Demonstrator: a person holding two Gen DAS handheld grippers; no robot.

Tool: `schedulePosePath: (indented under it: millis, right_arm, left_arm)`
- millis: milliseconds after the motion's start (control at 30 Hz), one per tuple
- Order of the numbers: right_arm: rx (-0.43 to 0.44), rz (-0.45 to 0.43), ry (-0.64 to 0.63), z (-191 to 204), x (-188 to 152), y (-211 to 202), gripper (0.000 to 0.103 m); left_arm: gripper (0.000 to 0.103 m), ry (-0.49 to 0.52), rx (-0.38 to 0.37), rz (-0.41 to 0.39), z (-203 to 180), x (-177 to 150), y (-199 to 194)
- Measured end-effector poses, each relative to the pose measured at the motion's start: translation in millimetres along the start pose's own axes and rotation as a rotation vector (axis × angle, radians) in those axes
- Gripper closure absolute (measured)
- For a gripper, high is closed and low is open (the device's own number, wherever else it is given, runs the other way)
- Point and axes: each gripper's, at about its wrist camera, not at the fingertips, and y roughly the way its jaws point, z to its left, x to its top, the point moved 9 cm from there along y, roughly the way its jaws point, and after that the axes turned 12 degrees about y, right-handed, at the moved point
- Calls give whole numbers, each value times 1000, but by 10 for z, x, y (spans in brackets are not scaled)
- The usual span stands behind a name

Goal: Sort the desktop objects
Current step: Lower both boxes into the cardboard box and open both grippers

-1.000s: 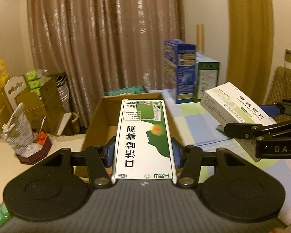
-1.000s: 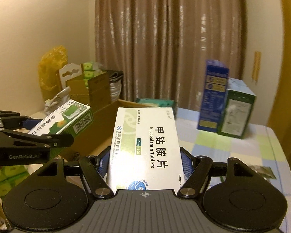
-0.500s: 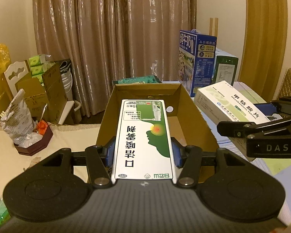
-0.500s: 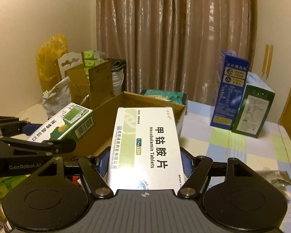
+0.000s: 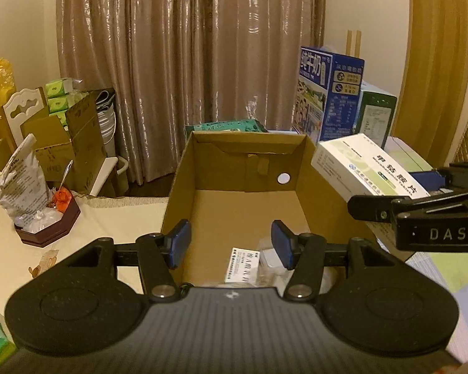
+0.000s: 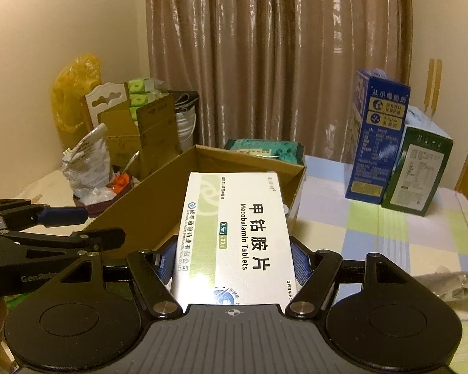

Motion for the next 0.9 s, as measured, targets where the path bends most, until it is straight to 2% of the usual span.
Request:
schedulePosePath:
  millis: [233,333,400,433,667,900]
  right_arm:
    - [18,29,25,52,-61,99,35]
    - [69,44,53,108,-57,157,35]
    - [104,55,73,137,-50,193,27]
    - [99,50,76,118,-36,189,23]
    - [63,43,128,-179,-113,-14,21]
    - [27,35,162,-492,-236,-368,17]
  left_arm:
    - [51,-14,19,4,111,-101,-76]
    - [51,-31,29,6,161,-136,-128]
    - [51,-37,32,6,191,-157,-156]
    - [51,-35,33,8,199,-165,-168]
    - [51,-35,38,3,195,-199,-276]
    - [47,-30,25,1,16,-203,-424]
